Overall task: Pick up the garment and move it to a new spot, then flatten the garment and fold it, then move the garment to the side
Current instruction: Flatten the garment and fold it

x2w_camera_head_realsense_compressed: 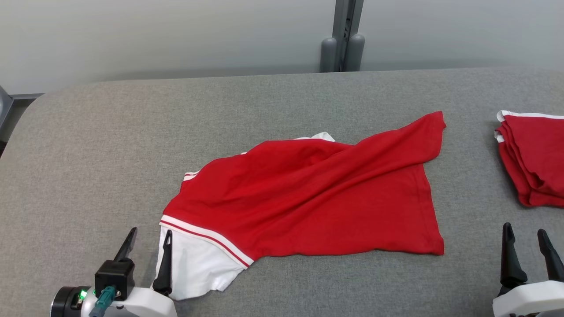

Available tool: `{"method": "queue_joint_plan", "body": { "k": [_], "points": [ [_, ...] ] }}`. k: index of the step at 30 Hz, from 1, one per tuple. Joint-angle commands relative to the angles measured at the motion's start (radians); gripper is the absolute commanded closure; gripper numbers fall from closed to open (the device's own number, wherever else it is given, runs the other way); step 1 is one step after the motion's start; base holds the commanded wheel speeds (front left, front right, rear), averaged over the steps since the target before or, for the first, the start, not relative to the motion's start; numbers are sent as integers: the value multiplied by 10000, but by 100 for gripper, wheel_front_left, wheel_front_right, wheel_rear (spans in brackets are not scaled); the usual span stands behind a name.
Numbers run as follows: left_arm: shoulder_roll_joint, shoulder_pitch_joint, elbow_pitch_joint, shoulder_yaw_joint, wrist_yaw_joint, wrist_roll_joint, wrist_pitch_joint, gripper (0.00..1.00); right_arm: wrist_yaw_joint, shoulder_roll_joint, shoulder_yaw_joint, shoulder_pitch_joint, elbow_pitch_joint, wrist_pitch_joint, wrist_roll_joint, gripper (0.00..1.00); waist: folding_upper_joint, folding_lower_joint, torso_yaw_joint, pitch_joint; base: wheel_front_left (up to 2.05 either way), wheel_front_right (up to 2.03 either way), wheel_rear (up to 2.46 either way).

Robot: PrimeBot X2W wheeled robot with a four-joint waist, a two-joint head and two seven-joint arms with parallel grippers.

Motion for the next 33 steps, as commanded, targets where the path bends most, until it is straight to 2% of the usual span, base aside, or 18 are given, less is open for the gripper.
{"method": "queue_joint_plan", "body": {
  "k": [1,11,17,23,28,33],
  "points": [
    [32,-148,-94,132,100,-81,-50,0,5,-53,36,-133,-46,-91,37,0,0,0,21,-42,0,0,0],
    [21,-34,-179,268,88,-143,-100,0,5,-54,276,-295,-25,-123,15,0,0,0,198,-120,0,0,0],
    [0,-788,620,-245,-455,22,222,0,5,-53,460,-420,-35,-50,-39,0,0,0,172,-117,0,0,0],
    [-64,-2057,2004,-808,-1139,134,1047,0,4,-56,742,-566,-79,55,-148,0,0,0,-116,-1,0,0,0],
    [-32,-3114,3173,-988,-1413,243,1384,0,5,-51,890,-681,-133,105,-183,0,0,0,-410,216,0,0,0],
    [-125,-4144,4153,-1369,-1865,413,1613,0,5,-51,1002,-783,-169,160,-233,0,0,0,-668,458,0,0,0]
  ]
}}
